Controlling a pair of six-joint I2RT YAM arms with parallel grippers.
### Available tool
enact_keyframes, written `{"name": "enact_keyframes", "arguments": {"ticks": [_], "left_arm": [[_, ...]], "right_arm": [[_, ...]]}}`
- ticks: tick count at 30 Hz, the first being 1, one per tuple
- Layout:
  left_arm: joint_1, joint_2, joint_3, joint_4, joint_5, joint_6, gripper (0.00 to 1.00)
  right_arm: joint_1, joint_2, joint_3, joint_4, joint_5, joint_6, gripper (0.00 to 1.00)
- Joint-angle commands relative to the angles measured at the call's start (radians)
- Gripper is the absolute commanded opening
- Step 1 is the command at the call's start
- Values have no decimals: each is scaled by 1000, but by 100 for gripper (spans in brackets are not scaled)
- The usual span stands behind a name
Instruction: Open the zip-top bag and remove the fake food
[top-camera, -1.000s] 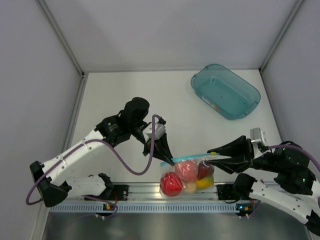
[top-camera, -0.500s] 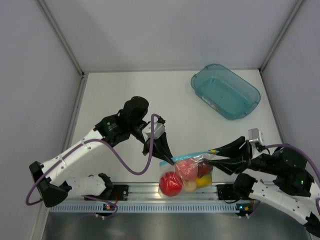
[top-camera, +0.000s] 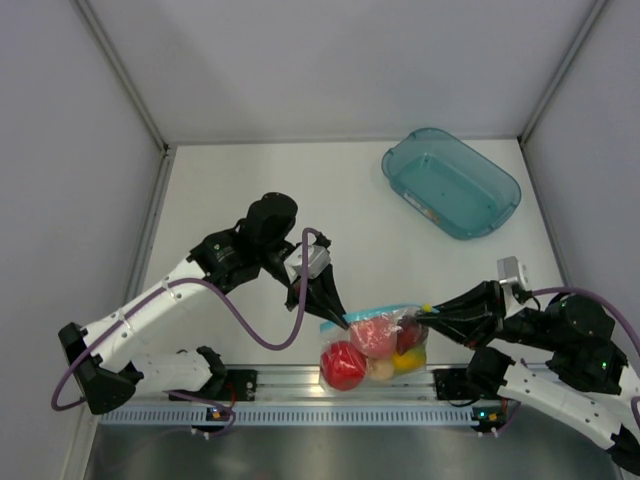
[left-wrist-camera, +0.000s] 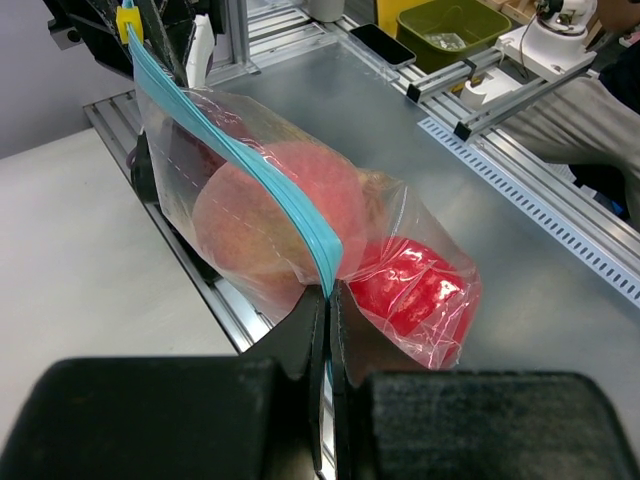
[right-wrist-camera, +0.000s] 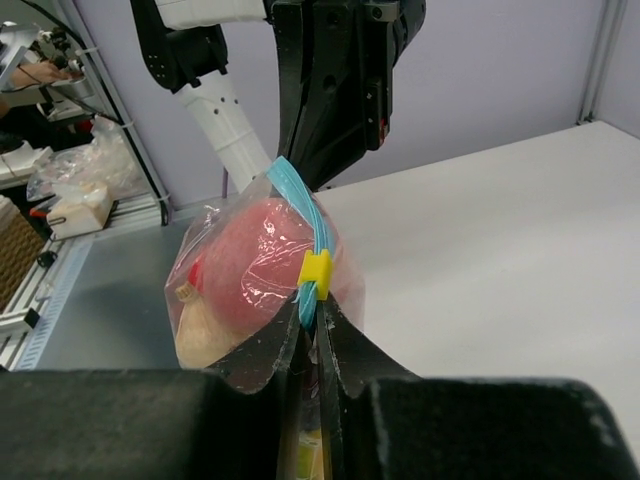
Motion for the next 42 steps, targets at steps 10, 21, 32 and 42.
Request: {"name": "enact_keyframes", "arguments": {"ticks": [10, 21, 32, 42], "left_arm": [[82, 70, -13, 17, -68, 13, 7], [120, 125, 35, 20, -280, -38, 79], [-13, 90, -2, 291, -616, -148, 98], [-29, 63, -120, 574, -588, -219, 62]], "right_arm": [[0, 131, 169, -166, 78, -116, 0], [0, 306, 265, -340, 269, -168, 0], [-2, 512, 283, -387, 277, -203, 0], [0, 521, 275, -361, 209, -220, 0]]}}
